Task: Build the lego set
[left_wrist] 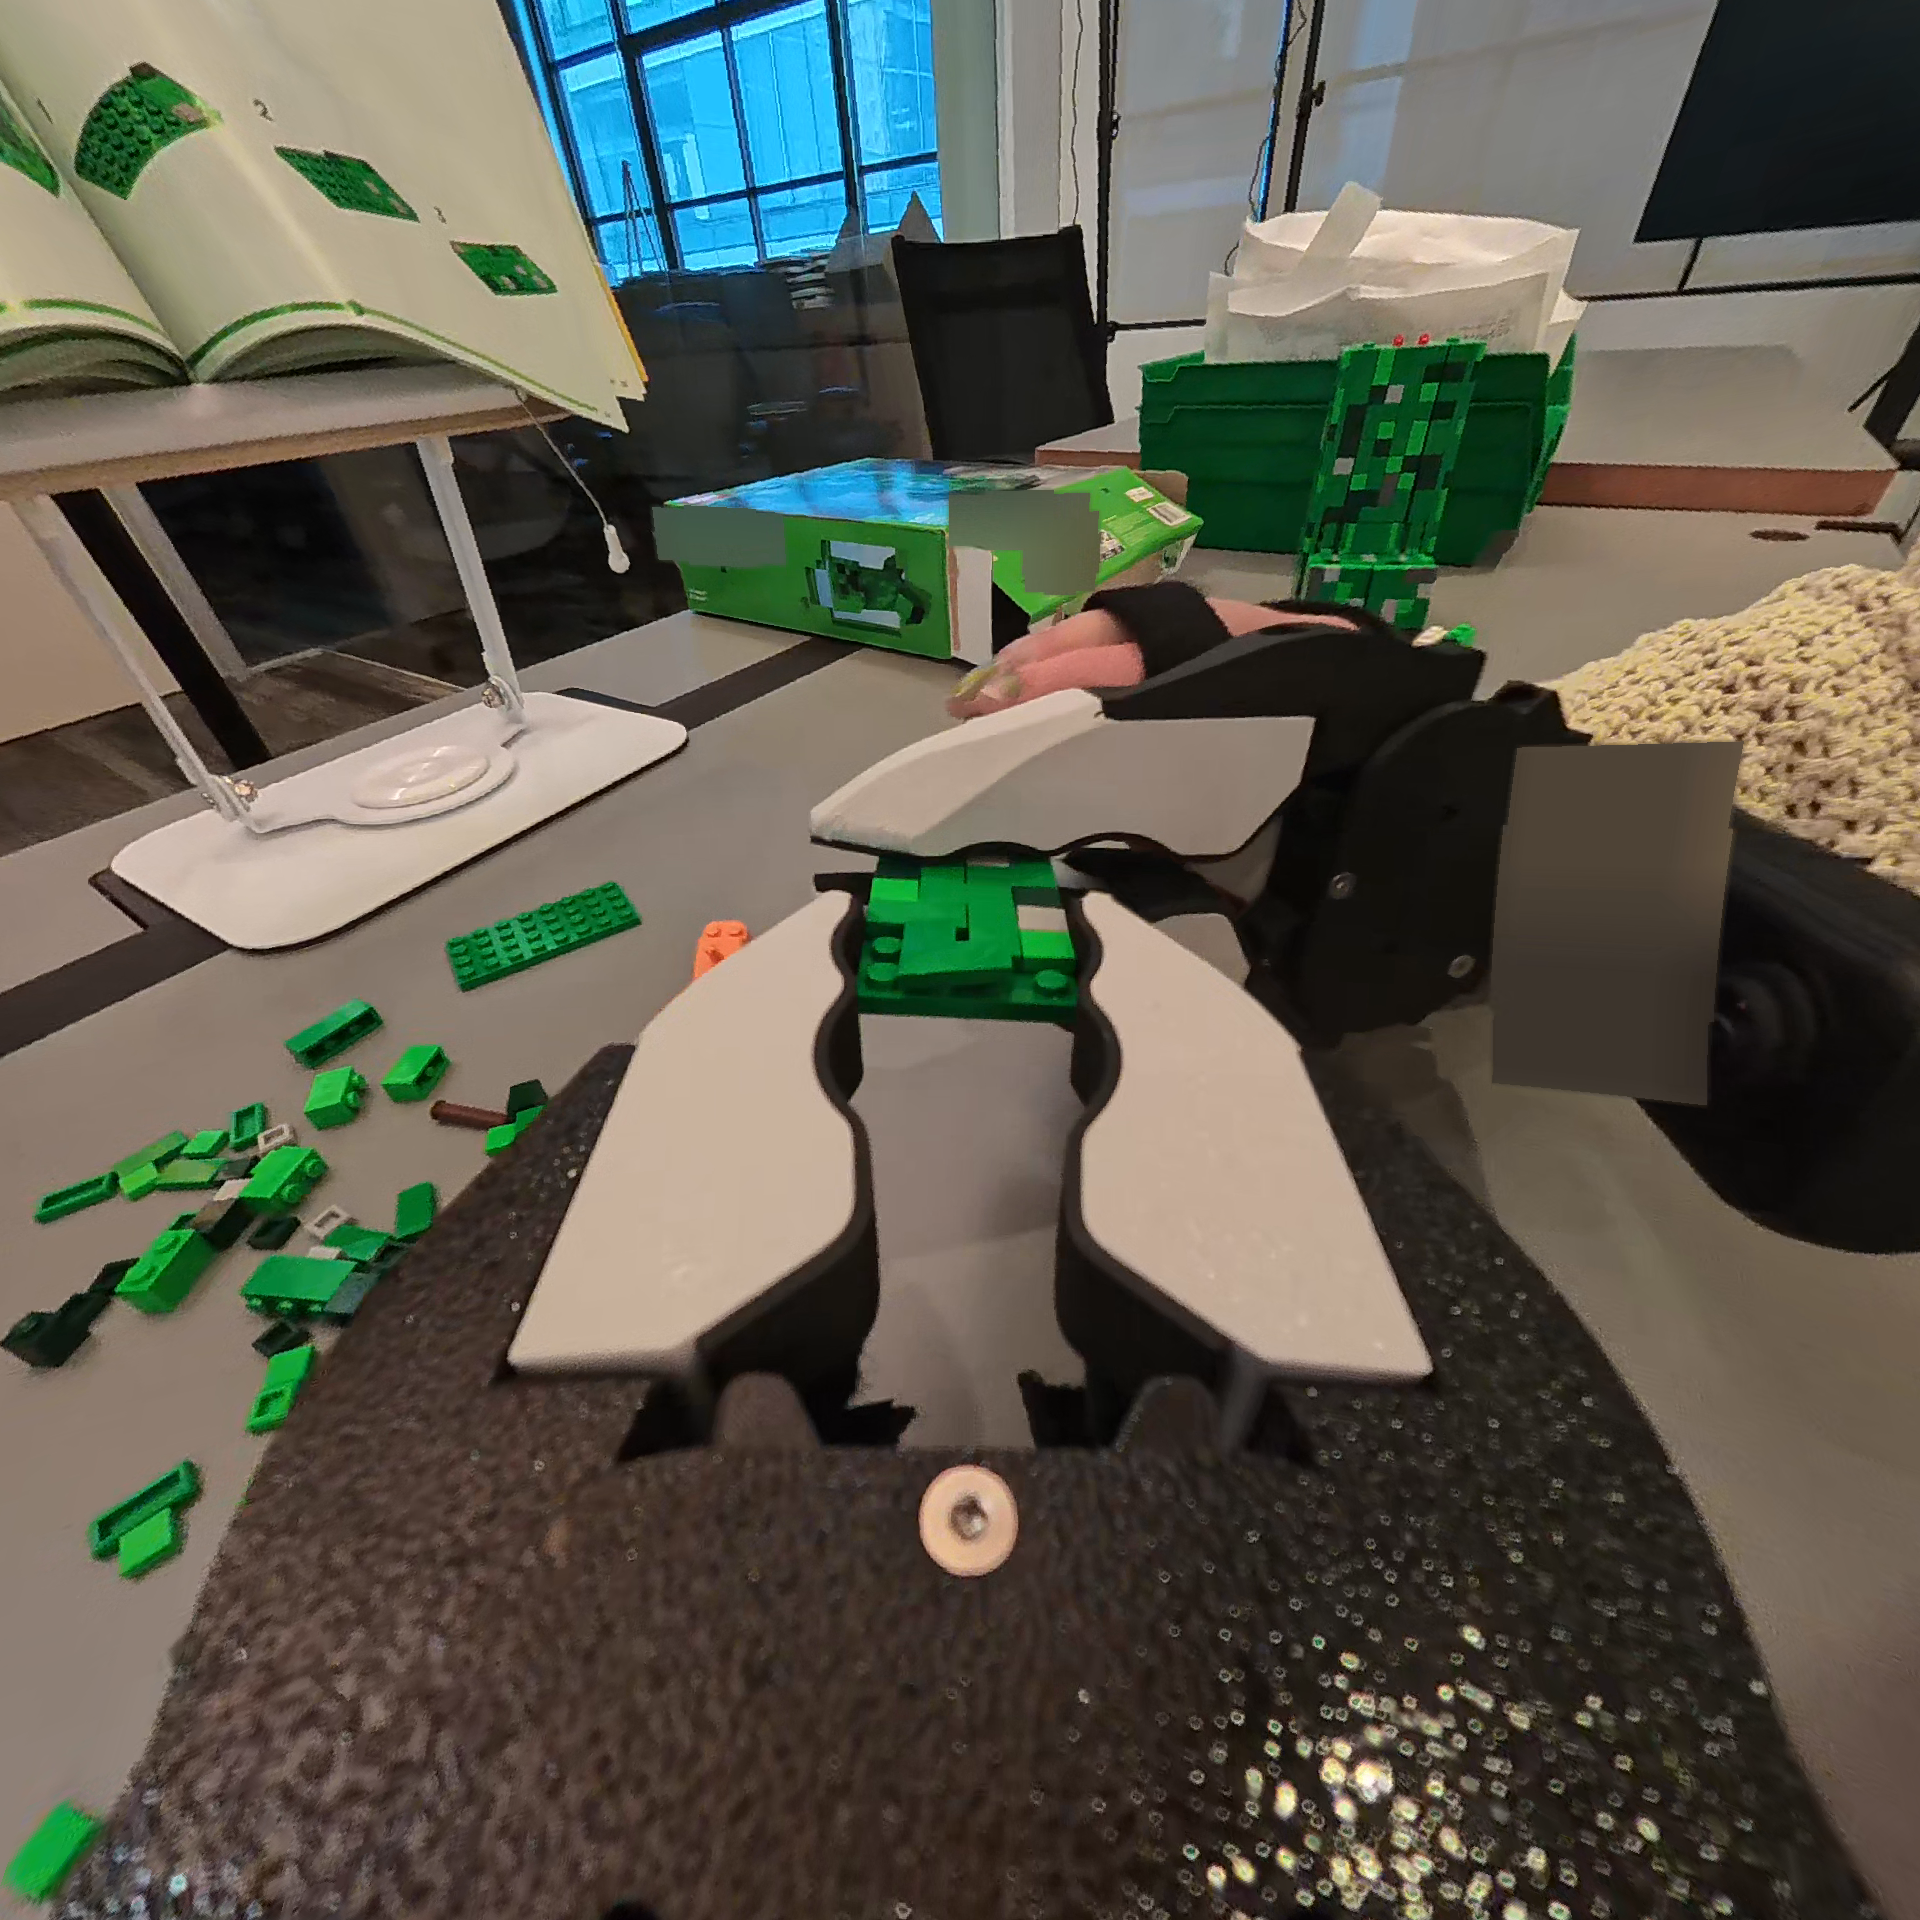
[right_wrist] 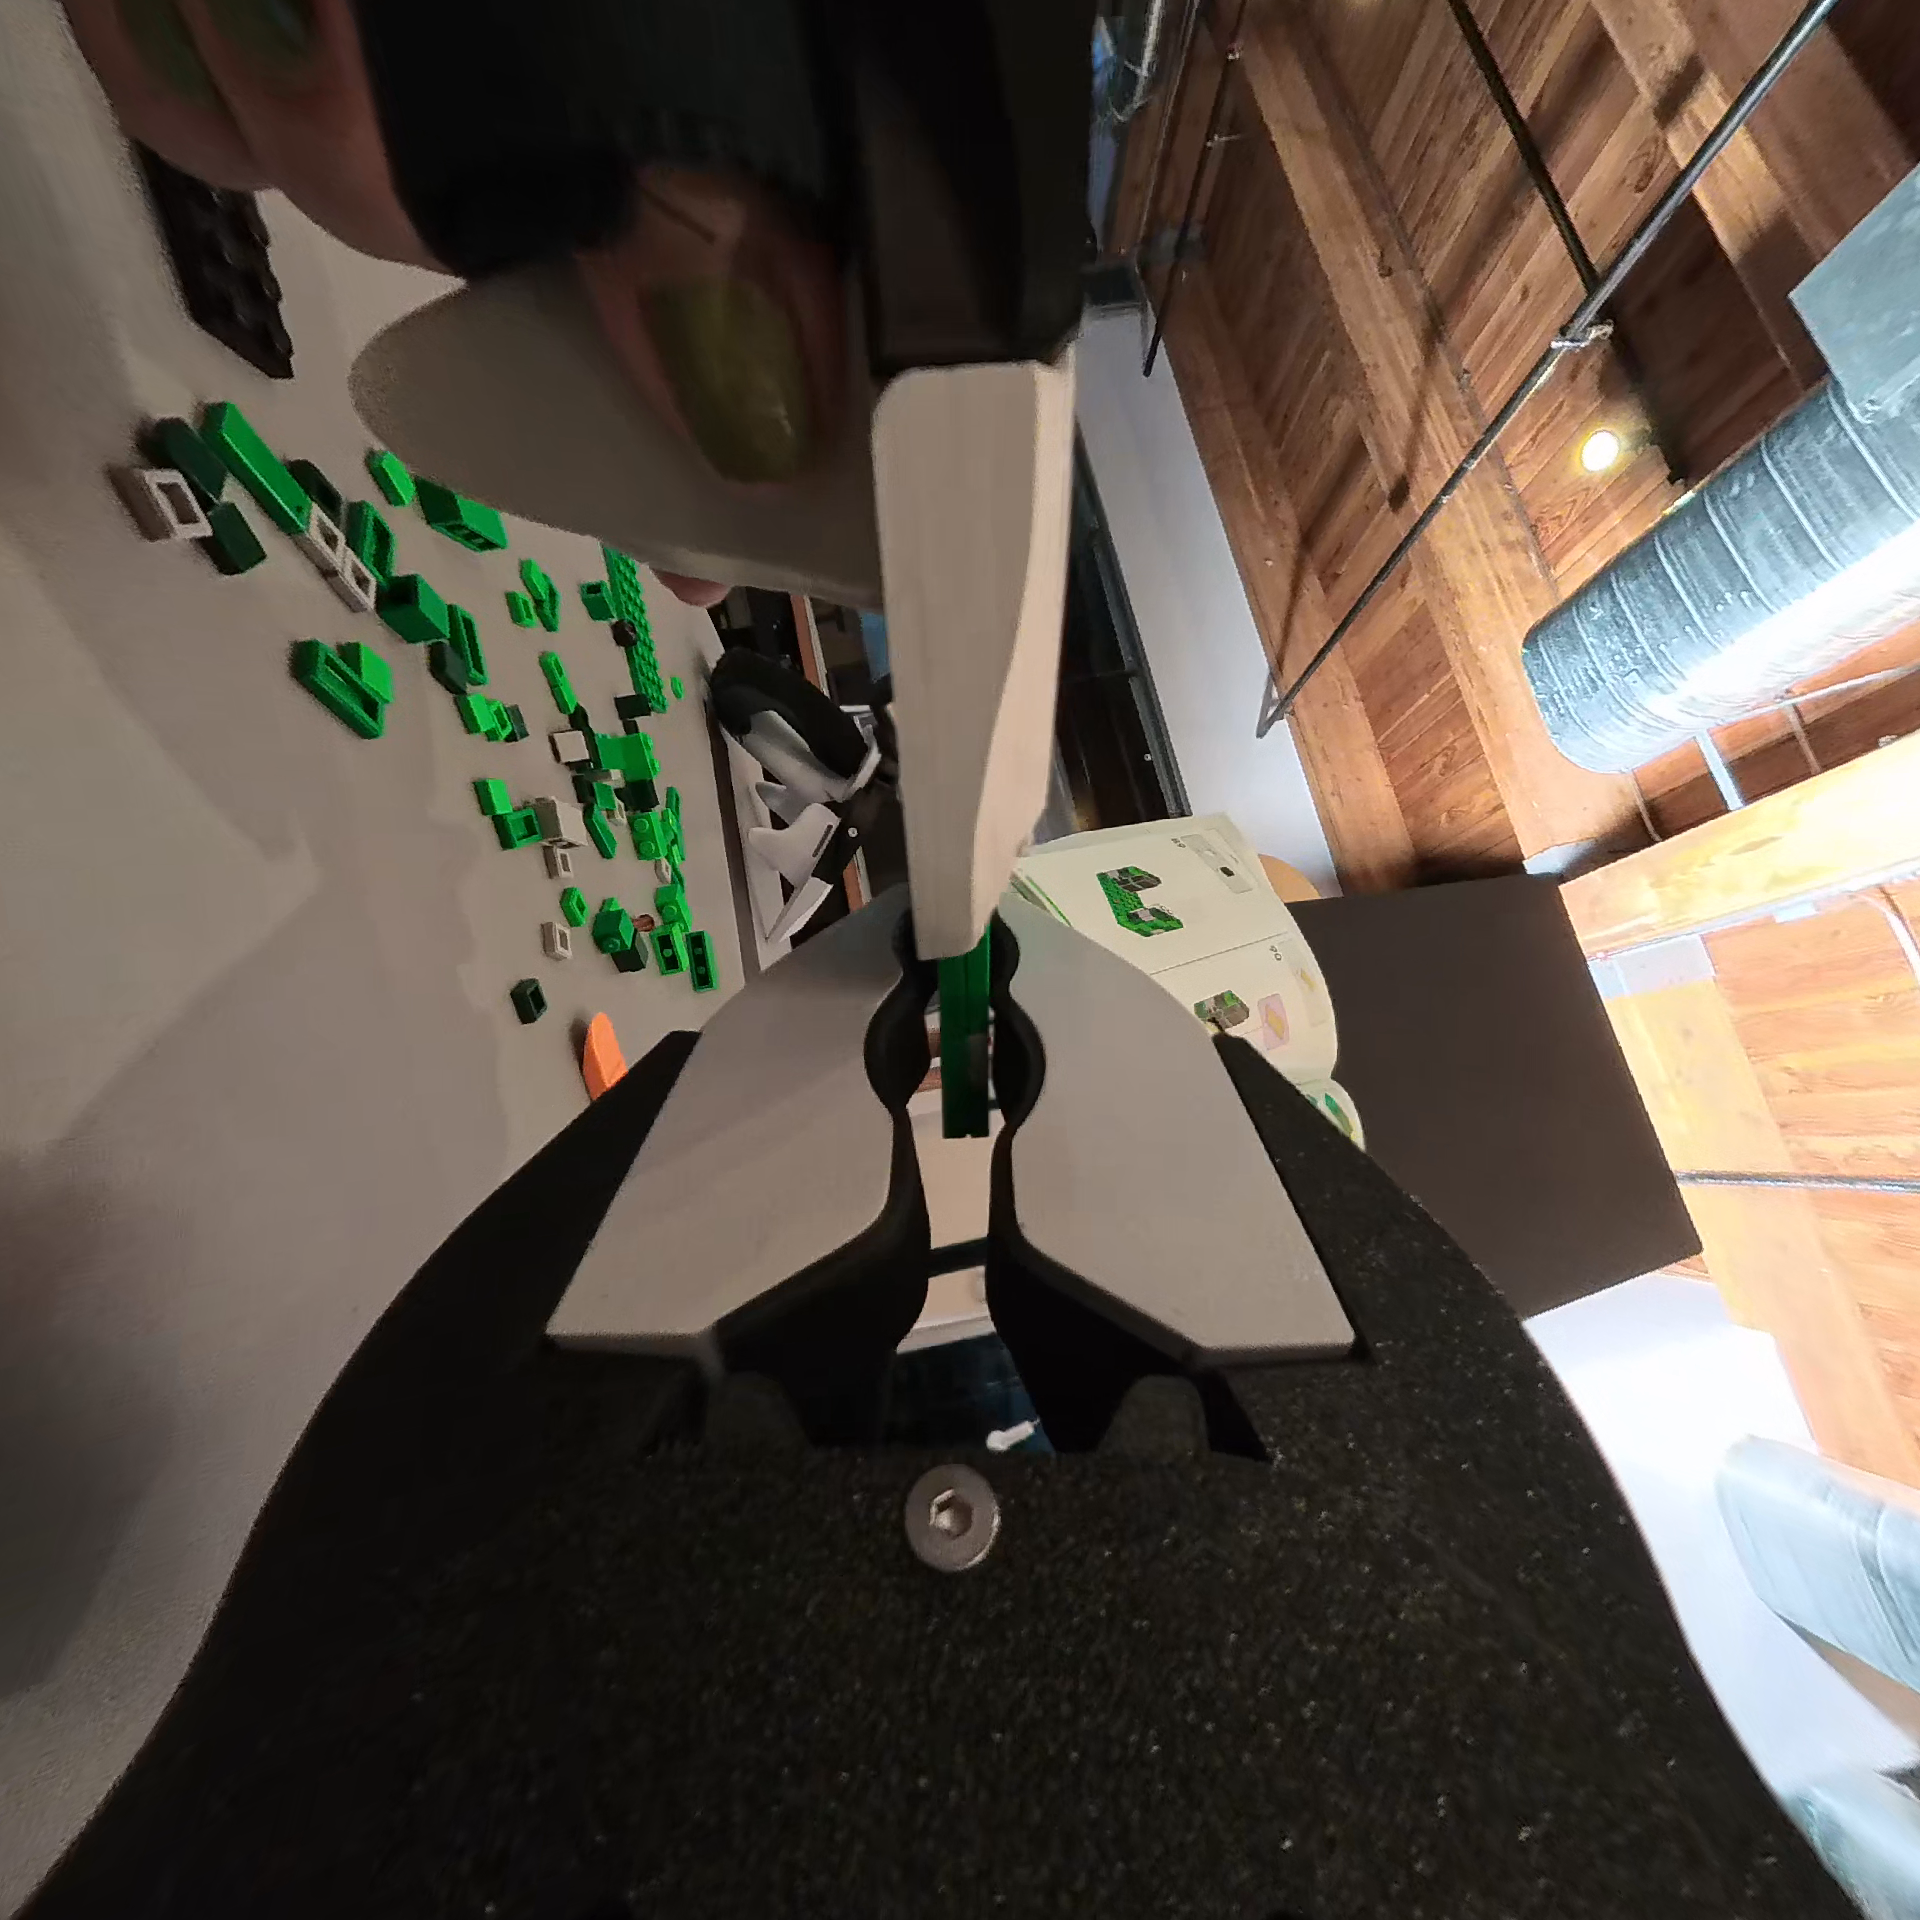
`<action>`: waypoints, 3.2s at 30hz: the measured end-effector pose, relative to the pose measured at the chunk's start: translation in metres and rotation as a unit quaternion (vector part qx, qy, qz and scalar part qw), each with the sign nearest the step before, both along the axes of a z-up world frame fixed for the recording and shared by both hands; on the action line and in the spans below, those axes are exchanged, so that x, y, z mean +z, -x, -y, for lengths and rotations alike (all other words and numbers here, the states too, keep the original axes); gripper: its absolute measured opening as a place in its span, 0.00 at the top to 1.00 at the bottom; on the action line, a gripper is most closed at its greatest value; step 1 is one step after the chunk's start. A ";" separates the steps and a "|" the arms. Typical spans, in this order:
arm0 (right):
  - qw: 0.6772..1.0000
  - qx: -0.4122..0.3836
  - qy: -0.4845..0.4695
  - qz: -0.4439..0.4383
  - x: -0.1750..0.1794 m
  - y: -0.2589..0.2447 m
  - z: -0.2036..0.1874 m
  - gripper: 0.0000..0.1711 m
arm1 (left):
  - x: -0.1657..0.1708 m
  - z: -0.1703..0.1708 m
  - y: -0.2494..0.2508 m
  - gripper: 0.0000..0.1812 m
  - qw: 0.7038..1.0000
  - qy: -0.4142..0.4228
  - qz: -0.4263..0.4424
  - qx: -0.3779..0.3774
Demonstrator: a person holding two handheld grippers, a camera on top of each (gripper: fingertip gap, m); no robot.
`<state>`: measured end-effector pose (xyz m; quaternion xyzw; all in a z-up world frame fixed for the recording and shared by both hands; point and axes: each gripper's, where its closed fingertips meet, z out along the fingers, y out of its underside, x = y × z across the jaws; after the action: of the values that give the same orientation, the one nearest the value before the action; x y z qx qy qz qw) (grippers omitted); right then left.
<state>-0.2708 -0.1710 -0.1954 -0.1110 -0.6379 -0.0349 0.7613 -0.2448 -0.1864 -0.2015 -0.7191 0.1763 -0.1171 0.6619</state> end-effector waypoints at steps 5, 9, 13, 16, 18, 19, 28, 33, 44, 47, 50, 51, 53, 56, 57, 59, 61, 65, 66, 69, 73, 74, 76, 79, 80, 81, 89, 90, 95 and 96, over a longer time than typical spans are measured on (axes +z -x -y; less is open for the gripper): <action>1.000 0.005 0.013 0.003 0.000 -0.002 -0.001 0.96 | -0.009 0.002 0.003 0.67 0.994 -0.001 -0.112 0.012; 1.000 0.006 0.026 0.014 -0.004 -0.002 -0.004 0.96 | -0.006 0.012 0.020 0.69 0.922 -0.083 -0.371 0.074; 0.999 0.012 0.023 0.028 -0.008 -0.002 -0.002 0.96 | -0.007 0.018 0.013 0.76 0.811 -0.151 -0.557 0.090; 0.999 0.017 0.021 0.034 -0.010 -0.002 0.001 0.96 | -0.006 0.018 0.009 0.81 0.797 -0.166 -0.574 0.091; 0.999 0.018 0.016 0.039 -0.012 -0.002 0.002 0.96 | -0.004 0.018 0.011 0.84 0.791 -0.171 -0.580 0.096; 0.999 0.020 0.014 0.042 -0.013 -0.002 0.003 0.96 | -0.004 0.019 0.011 0.88 0.787 -0.173 -0.585 0.095; 0.997 0.020 0.013 0.067 -0.022 0.000 0.004 0.96 | -0.011 0.019 0.011 0.97 0.757 -0.162 -0.628 0.079; 0.995 0.023 -0.002 0.094 -0.034 0.002 0.006 0.96 | -0.022 0.020 0.011 0.97 0.735 -0.138 -0.662 0.049; 0.991 0.031 0.048 0.122 -0.047 0.009 0.002 0.96 | -0.026 0.015 0.017 0.87 0.836 -0.096 -0.539 0.052; 0.991 0.029 0.050 0.125 -0.050 0.010 0.000 0.96 | -0.024 0.015 0.020 0.82 0.839 -0.104 -0.530 0.061; 0.990 0.027 0.058 0.123 -0.049 0.011 -0.002 0.96 | -0.025 0.014 0.021 0.85 0.837 -0.105 -0.533 0.065; 0.991 0.025 0.059 0.117 -0.048 0.011 -0.003 0.96 | -0.027 0.014 0.021 0.91 0.838 -0.098 -0.533 0.062; 0.992 0.021 0.065 0.104 -0.043 0.012 -0.005 0.96 | -0.026 0.013 0.021 0.95 0.845 -0.098 -0.522 0.068; 0.997 -0.004 0.032 0.066 -0.033 0.012 -0.015 0.96 | -0.026 0.014 0.020 0.86 0.891 -0.063 -0.447 0.058; 0.998 -0.010 0.027 0.053 -0.029 0.011 -0.018 0.96 | -0.023 0.014 0.019 0.82 0.915 -0.047 -0.397 0.053; 0.999 -0.017 0.026 0.030 -0.021 0.010 -0.021 0.96 | -0.017 0.011 0.018 0.75 0.953 -0.020 -0.298 0.054; 0.999 -0.016 0.020 0.020 -0.018 0.010 -0.021 0.96 | -0.013 0.007 0.015 0.71 0.977 -0.001 -0.207 0.055; 1.000 -0.008 -0.003 0.016 -0.017 0.010 -0.014 0.96 | -0.012 -0.001 0.016 0.73 0.986 0.015 -0.146 0.080; 1.000 -0.006 -0.004 0.016 -0.017 0.010 -0.013 0.96 | -0.014 -0.001 0.015 0.74 0.985 0.020 -0.148 0.082; 1.000 -0.006 -0.007 0.015 -0.017 0.010 -0.013 0.96 | -0.016 -0.001 0.013 0.79 0.985 0.027 -0.149 0.087; 1.000 -0.007 -0.006 0.016 -0.017 0.010 -0.014 0.96 | -0.017 -0.001 0.013 0.80 0.985 0.044 -0.137 0.095; 1.000 -0.006 -0.006 0.017 -0.018 0.011 -0.013 0.96 | -0.018 -0.001 0.013 0.80 0.985 0.046 -0.138 0.094; 1.000 -0.004 -0.007 0.018 -0.018 0.011 -0.013 0.96 | -0.018 0.000 0.014 0.80 0.984 0.039 -0.147 0.092; 1.000 -0.002 -0.008 0.018 -0.019 0.011 -0.012 0.96 | -0.018 0.001 0.014 0.80 0.983 0.025 -0.157 0.091; 1.000 -0.001 -0.009 0.018 -0.019 0.011 -0.011 0.96 | -0.018 0.001 0.013 0.80 0.983 0.021 -0.159 0.088; 1.000 -0.001 -0.014 0.017 -0.018 0.011 -0.011 0.96 | -0.018 0.002 0.013 0.80 0.984 0.019 -0.157 0.084; 0.999 -0.007 -0.030 0.019 -0.019 0.012 -0.011 0.96 | -0.019 0.002 0.014 0.80 0.991 0.023 -0.113 0.072; 0.999 -0.006 -0.030 0.018 -0.019 0.011 -0.010 0.96 | -0.018 0.002 0.014 0.80 0.990 0.020 -0.121 0.072; 1.000 0.001 -0.024 0.018 -0.019 0.011 -0.009 0.96 | -0.018 0.004 0.013 0.80 0.985 0.007 -0.155 0.070; 1.000 0.003 -0.024 0.018 -0.019 0.011 -0.008 0.96 | -0.018 0.004 0.013 0.80 0.984 0.003 -0.162 0.069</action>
<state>-0.2820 -0.1626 -0.2148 -0.0905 -0.6510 -0.0500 0.7520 -0.2583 -0.1904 -0.2192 -0.7412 0.2304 0.0460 0.6288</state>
